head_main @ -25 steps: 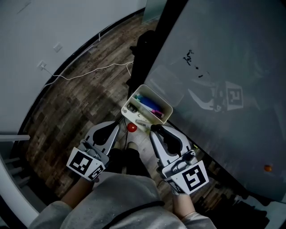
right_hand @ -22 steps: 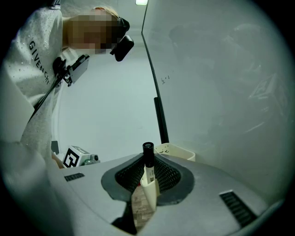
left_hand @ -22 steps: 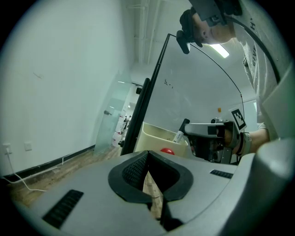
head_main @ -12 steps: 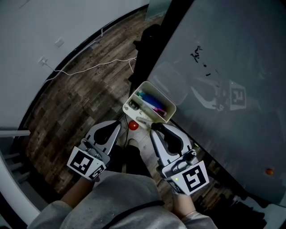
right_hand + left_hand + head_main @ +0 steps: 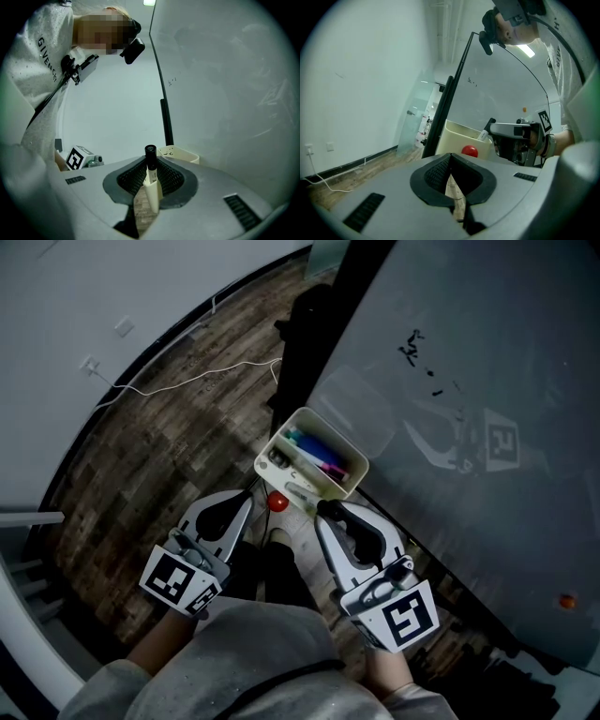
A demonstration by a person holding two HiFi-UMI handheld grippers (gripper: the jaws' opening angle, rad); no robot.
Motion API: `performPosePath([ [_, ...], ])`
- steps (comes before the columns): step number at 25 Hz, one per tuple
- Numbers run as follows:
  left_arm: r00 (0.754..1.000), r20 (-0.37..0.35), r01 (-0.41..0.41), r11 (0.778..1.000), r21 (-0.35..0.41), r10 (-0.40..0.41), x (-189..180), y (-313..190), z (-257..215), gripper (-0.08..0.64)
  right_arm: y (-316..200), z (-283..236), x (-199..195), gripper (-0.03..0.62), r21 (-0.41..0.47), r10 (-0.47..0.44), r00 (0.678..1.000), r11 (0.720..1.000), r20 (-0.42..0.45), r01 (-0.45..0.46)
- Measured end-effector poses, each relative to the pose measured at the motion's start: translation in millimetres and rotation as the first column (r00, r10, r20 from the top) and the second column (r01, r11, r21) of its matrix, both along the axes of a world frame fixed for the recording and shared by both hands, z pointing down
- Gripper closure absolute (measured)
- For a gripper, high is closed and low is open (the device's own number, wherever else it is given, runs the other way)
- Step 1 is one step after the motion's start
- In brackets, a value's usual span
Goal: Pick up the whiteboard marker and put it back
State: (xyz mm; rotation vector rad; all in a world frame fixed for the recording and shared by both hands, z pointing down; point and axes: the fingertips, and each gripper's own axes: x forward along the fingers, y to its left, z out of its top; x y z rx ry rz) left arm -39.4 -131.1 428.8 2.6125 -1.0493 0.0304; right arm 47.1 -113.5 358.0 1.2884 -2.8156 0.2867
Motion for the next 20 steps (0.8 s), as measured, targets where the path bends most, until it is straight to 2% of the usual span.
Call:
performPosePath([
  [5, 1.000, 0.004, -0.010, 1.000, -0.013, 0.010, 2.6, 1.2, 2.2, 0.545, 1.7, -0.1, -1.1, 0.515, 0.013, -0.009, 0.999, 1.000, -0.031, 0.009],
  [20, 1.000, 0.002, -0.025, 1.000, -0.019, 0.025, 4.2, 2.6, 4.2, 0.545, 9.4, 0.2, 0.5, 0.515, 0.003, -0.033, 0.999, 0.999, -0.029, 0.033],
])
